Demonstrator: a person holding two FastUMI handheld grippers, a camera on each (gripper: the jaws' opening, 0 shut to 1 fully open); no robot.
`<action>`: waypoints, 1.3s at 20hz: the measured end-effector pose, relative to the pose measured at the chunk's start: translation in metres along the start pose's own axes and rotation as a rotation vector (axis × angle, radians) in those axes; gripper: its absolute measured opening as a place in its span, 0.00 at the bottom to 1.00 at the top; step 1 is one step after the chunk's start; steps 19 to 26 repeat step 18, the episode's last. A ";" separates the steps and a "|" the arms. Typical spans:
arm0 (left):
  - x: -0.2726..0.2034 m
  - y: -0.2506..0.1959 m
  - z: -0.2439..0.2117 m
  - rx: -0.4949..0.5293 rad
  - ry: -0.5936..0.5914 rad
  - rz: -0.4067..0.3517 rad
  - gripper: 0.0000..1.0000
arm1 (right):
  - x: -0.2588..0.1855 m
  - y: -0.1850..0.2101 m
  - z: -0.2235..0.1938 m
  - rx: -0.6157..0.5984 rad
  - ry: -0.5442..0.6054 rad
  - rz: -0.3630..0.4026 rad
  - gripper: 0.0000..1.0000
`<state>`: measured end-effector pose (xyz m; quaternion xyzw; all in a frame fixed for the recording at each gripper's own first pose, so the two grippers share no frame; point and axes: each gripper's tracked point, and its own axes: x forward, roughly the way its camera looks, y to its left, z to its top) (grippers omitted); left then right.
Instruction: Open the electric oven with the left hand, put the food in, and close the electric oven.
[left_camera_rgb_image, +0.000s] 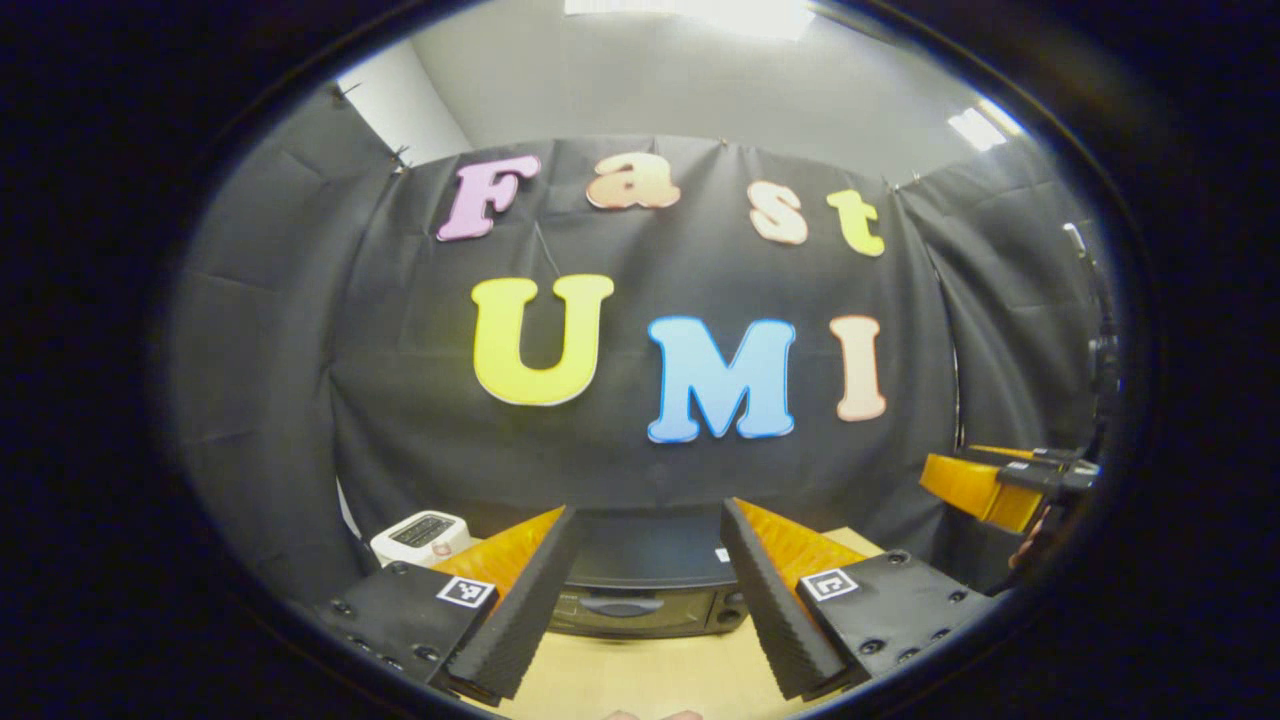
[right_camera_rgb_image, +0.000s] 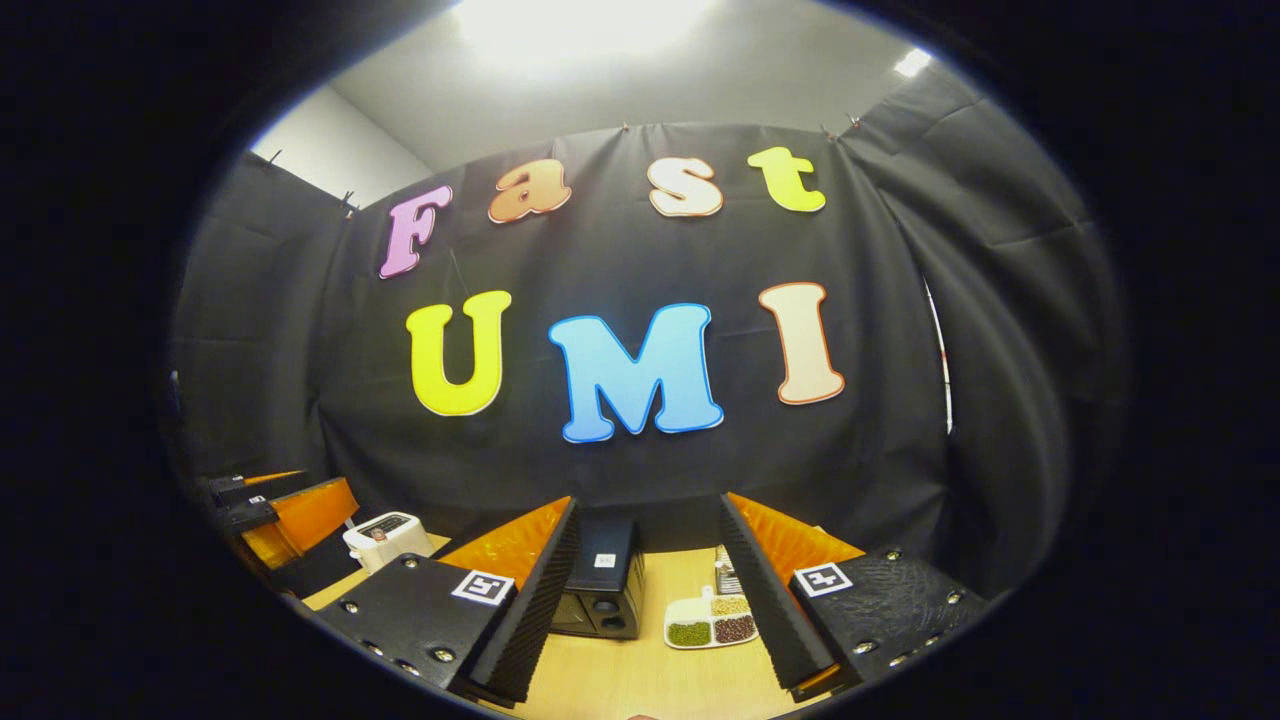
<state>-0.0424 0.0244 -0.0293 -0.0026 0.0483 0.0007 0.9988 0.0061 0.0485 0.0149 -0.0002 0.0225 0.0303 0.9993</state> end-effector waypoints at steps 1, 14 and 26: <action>-0.002 0.002 0.002 -0.002 -0.008 0.001 1.00 | -0.001 0.005 0.002 -0.004 -0.006 0.005 0.87; -0.001 0.038 -0.007 0.002 0.056 -0.050 1.00 | -0.011 0.047 -0.008 -0.010 0.011 -0.019 0.98; 0.000 0.049 -0.008 0.004 0.065 -0.080 1.00 | -0.017 0.060 -0.011 -0.031 0.016 -0.050 0.98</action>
